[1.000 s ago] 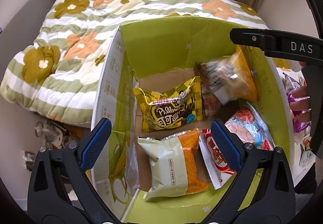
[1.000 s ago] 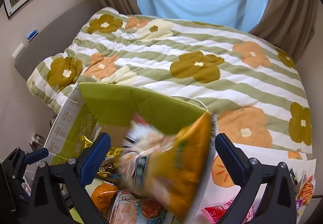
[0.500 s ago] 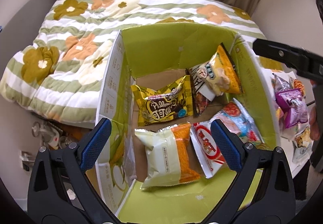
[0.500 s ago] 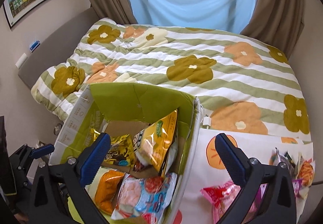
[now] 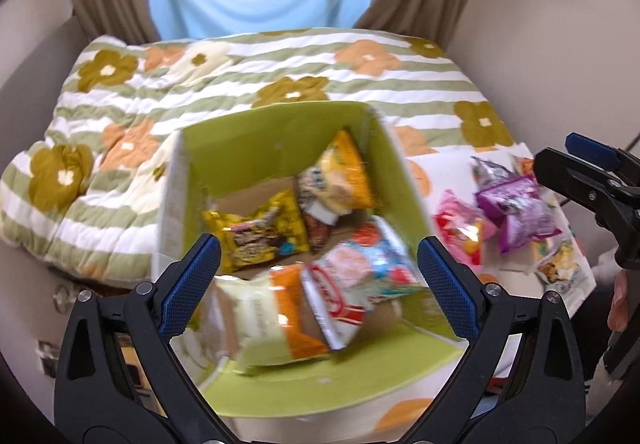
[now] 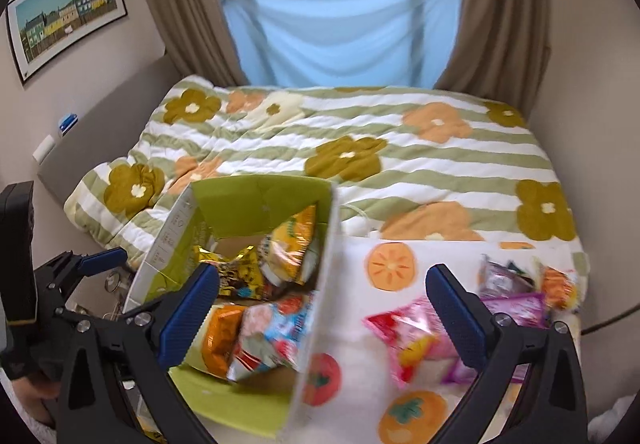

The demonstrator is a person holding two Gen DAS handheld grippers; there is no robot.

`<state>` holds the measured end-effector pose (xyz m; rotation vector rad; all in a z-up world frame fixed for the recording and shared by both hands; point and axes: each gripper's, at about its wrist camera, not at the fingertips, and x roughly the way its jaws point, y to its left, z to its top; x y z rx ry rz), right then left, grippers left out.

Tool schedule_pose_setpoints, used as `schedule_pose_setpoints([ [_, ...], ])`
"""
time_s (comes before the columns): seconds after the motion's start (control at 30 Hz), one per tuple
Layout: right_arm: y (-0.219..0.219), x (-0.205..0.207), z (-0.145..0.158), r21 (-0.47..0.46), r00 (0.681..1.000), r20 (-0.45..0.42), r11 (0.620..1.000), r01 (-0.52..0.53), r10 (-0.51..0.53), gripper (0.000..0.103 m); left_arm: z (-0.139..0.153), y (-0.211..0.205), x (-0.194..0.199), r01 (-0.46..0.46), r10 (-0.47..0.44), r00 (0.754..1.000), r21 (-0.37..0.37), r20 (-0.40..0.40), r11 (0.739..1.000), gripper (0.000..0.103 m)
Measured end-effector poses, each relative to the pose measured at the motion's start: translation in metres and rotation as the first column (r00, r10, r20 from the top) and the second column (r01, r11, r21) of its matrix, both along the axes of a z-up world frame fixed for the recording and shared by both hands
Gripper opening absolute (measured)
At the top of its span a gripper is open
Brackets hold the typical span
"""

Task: Organize snacks
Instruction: 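Grasp the purple snack packet with the left tool while the right tool approaches the potato-chip bag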

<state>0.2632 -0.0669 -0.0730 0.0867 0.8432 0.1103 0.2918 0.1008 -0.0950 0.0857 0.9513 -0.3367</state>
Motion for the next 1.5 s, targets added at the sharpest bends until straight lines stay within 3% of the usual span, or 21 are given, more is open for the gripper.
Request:
schedule_pose_setpoints([
  [0.4, -0.124, -0.083, 0.001, -0.069, 0.992, 0.024, 0.99, 0.125, -0.124, 0.103, -0.001, -0.126, -0.052, 0.047, -0.047, 0.999, -0.032, -0.01, 0.998, 0.098],
  [0.63, -0.195, -0.115, -0.02, -0.089, 0.984, -0.018, 0.98, 0.177, -0.179, 0.103, -0.014, -0.213, -0.062, 0.071, -0.074, 0.996, -0.064, -0.05, 0.995, 0.098],
  [0.73, -0.214, -0.125, -0.037, -0.105, 0.978, -0.061, 0.976, 0.191, -0.198, 0.103, -0.028, -0.244, -0.053, 0.088, -0.096, 0.99, -0.085, -0.105, 0.993, 0.098],
  [0.97, -0.242, -0.138, -0.083, -0.08, 0.958, -0.15, 0.968, 0.236, -0.246, 0.103, -0.078, -0.306, -0.027, 0.149, -0.155, 0.963, -0.044, -0.222, 0.988, 0.098],
  [1.07, -0.243, -0.14, -0.106, -0.115, 0.945, -0.181, 0.96, 0.253, -0.271, 0.103, -0.095, -0.322, -0.018, 0.159, -0.162, 0.954, -0.029, -0.253, 0.987, 0.098],
  [1.5, -0.224, -0.142, -0.155, -0.258, 0.938, -0.181, 0.935, 0.244, -0.295, 0.103, -0.127, -0.342, 0.013, 0.144, -0.134, 0.953, 0.016, -0.272, 0.989, 0.098],
])
